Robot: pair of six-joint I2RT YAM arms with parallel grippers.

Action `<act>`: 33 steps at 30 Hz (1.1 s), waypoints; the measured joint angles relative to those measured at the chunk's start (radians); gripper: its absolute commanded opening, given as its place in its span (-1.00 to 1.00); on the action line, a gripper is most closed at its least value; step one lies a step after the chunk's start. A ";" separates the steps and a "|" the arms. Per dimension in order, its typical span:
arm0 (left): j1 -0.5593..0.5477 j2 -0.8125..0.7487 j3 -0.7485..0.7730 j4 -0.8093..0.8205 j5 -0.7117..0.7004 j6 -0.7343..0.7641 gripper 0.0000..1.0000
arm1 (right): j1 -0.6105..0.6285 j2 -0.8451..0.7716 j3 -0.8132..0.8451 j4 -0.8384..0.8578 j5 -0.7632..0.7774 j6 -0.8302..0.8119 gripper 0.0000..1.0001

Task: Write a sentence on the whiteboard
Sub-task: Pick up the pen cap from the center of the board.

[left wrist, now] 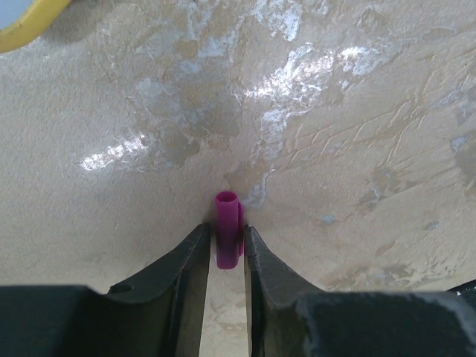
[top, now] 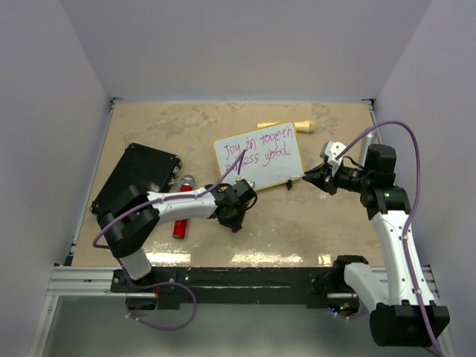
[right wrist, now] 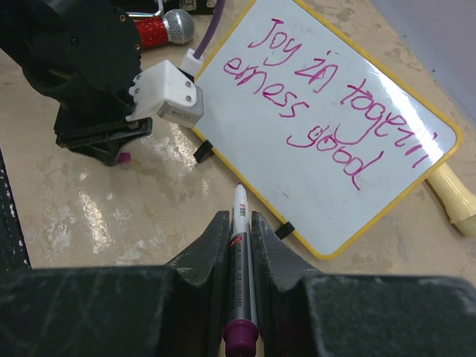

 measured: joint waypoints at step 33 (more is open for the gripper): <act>0.019 0.034 0.043 -0.011 0.036 0.176 -0.34 | -0.003 0.020 -0.002 0.000 -0.004 -0.001 -1.00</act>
